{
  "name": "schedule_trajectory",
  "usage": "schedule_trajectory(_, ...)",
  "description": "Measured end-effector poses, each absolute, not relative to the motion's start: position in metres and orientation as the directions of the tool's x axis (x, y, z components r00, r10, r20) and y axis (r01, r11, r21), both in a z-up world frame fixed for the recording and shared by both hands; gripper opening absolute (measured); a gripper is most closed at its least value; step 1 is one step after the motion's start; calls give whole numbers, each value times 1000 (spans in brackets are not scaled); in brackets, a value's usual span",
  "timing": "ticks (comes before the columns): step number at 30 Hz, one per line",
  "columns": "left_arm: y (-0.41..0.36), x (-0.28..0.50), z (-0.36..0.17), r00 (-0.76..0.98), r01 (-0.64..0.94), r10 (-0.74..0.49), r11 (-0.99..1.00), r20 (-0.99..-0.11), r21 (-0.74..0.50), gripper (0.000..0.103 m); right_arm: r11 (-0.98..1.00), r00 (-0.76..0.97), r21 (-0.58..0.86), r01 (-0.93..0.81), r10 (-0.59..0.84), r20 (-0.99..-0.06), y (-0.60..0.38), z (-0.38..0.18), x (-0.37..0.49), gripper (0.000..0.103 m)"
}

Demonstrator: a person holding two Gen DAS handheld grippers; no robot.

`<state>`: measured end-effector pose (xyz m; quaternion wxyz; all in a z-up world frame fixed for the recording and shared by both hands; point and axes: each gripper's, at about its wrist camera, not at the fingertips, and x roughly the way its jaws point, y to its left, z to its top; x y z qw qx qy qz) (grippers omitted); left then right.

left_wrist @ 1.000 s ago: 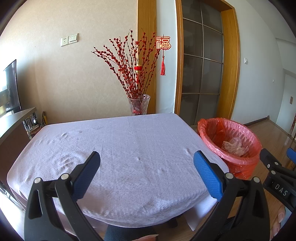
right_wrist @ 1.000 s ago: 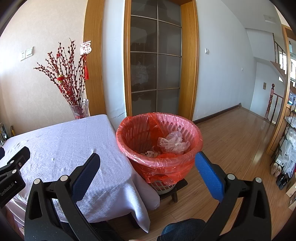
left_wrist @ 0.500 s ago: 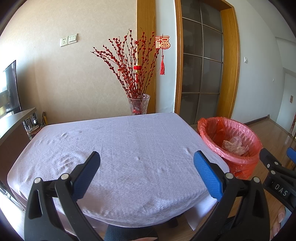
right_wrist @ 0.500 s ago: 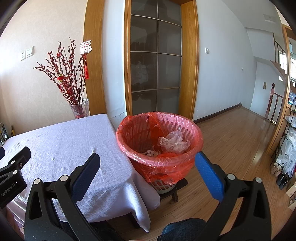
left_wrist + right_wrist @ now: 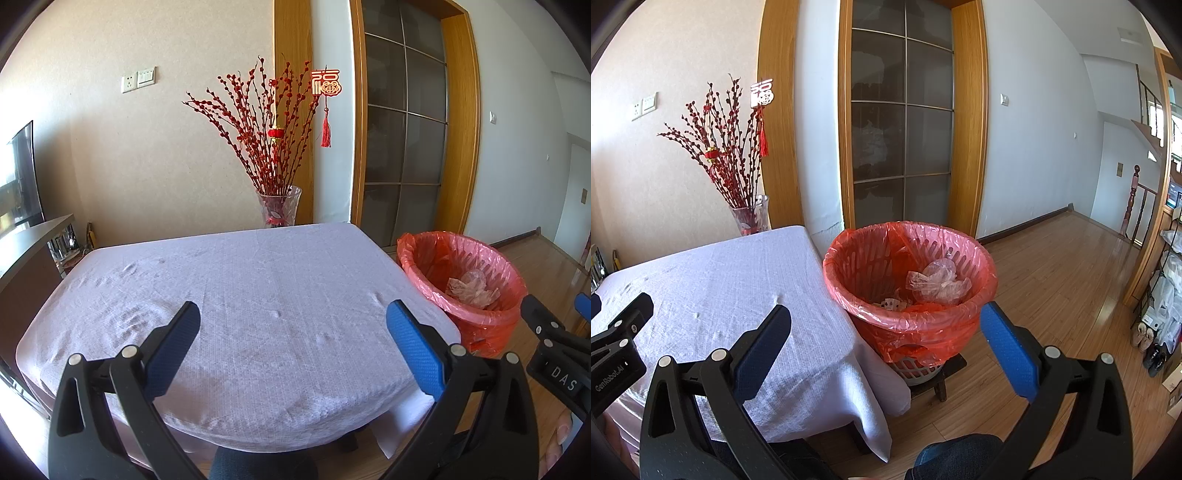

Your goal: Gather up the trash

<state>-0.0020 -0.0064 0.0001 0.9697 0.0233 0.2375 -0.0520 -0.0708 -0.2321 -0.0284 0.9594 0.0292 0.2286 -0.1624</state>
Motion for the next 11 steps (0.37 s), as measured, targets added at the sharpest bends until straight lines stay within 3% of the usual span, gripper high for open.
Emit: schedule_trajectory(11,-8,-1,1,876,122,-100,992,-472,17,99,945,842,-18,326,-299,-449,-231,-28,-72,101)
